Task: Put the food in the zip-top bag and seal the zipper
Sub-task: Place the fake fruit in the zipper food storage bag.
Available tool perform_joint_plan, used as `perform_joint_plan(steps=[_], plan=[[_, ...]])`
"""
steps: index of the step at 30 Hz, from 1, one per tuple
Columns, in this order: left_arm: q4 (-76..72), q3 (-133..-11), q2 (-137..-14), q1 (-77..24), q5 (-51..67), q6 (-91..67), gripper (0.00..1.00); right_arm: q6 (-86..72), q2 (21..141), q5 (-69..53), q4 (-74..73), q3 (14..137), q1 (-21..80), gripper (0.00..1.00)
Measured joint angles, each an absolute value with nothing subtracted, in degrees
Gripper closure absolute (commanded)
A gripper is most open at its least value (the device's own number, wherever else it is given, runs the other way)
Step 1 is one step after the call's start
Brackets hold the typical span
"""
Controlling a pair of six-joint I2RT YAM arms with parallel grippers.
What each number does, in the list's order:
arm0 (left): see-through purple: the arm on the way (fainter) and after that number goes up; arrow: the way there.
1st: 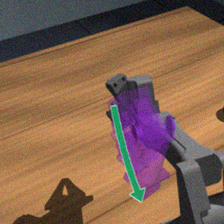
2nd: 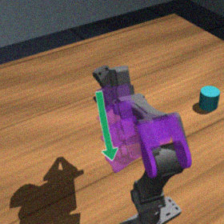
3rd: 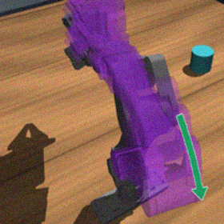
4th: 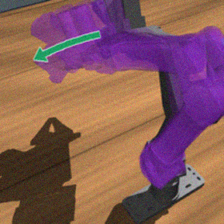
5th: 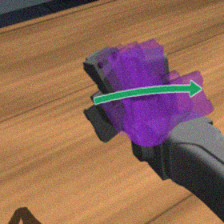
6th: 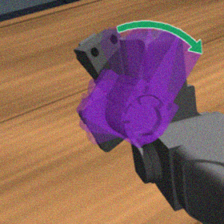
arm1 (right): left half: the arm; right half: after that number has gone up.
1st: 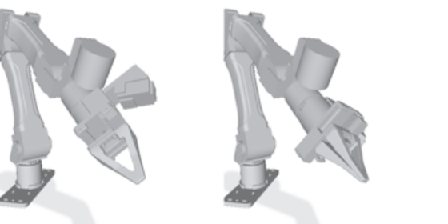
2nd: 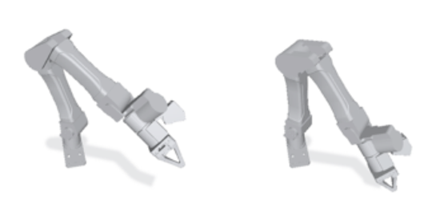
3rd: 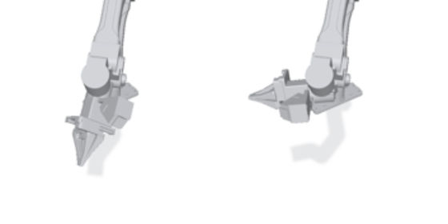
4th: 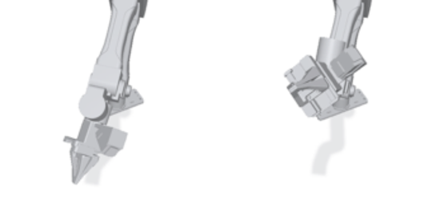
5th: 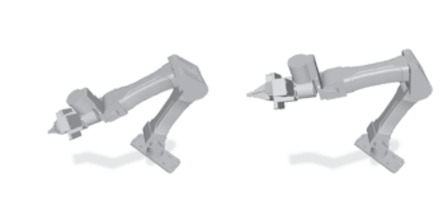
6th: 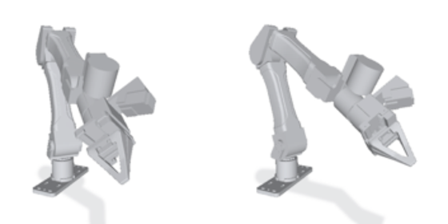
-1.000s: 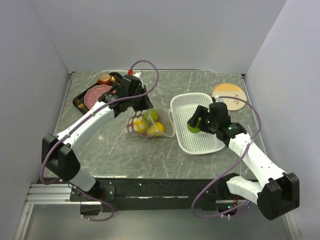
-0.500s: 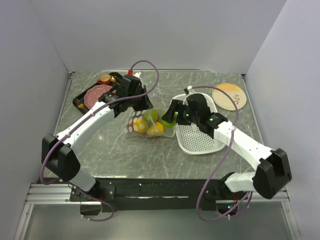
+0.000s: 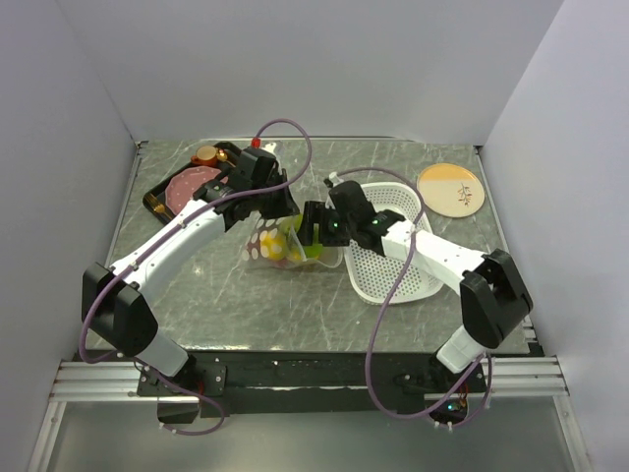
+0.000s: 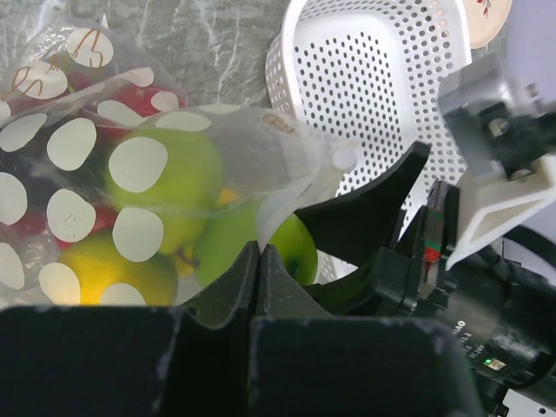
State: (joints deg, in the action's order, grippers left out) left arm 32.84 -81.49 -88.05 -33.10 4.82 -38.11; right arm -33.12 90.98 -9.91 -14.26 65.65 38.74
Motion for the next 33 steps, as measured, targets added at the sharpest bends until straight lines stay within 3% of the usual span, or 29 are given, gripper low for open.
perform_joint_plan(steps=[10,12,15,17,21,31,33], plan=[[33.69,-81.49,-88.03,-33.10,4.64,-38.13,0.99,-31.29,91.50,-9.89,-14.06,67.61,38.74,0.31],[33.71,-81.49,-88.03,-33.10,4.62,-38.13,0.99,-31.05,91.59,-12.01,-13.30,67.61,38.76,0.22],[33.80,-81.52,-87.99,-33.10,4.38,-38.13,0.99,-30.46,91.77,-15.03,-12.23,67.61,39.03,0.17],[33.91,-81.52,-87.79,-33.10,4.12,-38.13,0.99,-30.04,91.81,-15.75,-12.23,67.61,39.38,0.06],[34.17,-81.52,-87.02,-33.10,3.14,-38.13,0.99,-29.04,91.74,-15.11,-12.73,67.59,39.62,0.01],[34.41,-81.52,-86.50,-33.10,2.68,-38.13,0.99,-29.34,82.56,-8.01,-13.85,63.24,39.07,0.00],[34.61,-81.52,-86.39,-33.10,2.63,-38.13,0.99,-30.24,78.56,-6.00,-14.11,61.36,37.54,0.09]])
